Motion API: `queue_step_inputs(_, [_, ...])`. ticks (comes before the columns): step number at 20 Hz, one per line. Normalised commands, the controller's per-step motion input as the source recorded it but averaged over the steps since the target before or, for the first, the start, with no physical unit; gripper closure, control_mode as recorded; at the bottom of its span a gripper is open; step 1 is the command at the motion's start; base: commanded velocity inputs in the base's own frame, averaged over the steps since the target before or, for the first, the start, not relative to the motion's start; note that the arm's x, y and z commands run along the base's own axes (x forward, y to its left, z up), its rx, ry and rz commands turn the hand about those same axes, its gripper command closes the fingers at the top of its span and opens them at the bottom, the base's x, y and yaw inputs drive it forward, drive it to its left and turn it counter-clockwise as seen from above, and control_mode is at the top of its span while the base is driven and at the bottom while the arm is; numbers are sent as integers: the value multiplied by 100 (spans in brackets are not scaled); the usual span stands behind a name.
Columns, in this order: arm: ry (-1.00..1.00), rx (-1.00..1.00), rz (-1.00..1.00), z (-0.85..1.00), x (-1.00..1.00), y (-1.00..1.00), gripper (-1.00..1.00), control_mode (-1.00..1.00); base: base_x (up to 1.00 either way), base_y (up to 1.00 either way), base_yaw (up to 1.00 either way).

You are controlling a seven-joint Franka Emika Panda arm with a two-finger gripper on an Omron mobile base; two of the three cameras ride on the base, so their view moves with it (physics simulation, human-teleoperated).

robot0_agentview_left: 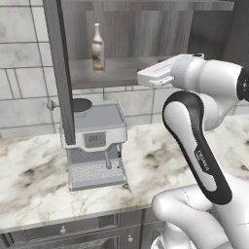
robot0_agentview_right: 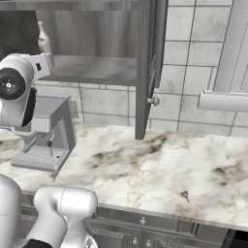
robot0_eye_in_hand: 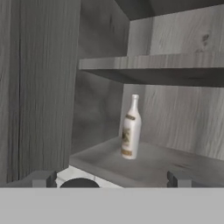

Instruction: Get the candle and the liquor from the cabinet and move them to the dining counter.

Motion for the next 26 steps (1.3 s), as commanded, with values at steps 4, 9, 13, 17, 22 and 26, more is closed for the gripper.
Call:
queue_step_inputs(4, [0,0,1,0,3,0,-100,-100,0,0,0])
queue_step_inputs(9, [0,0,0,0,3,0,-100,-100,0,0,0])
queue_step_inputs(13, [0,0,0,0,22,0,-100,-100,0,0,0])
queue_step_inputs(17, [0,0,0,0,30,1,-100,-100,0,0,0])
queue_step_inputs(22, [0,0,0,0,33,-1,-100,-100,0,0,0])
queue_step_inputs(26, [0,0,0,0,41,0,-100,-100,0,0,0])
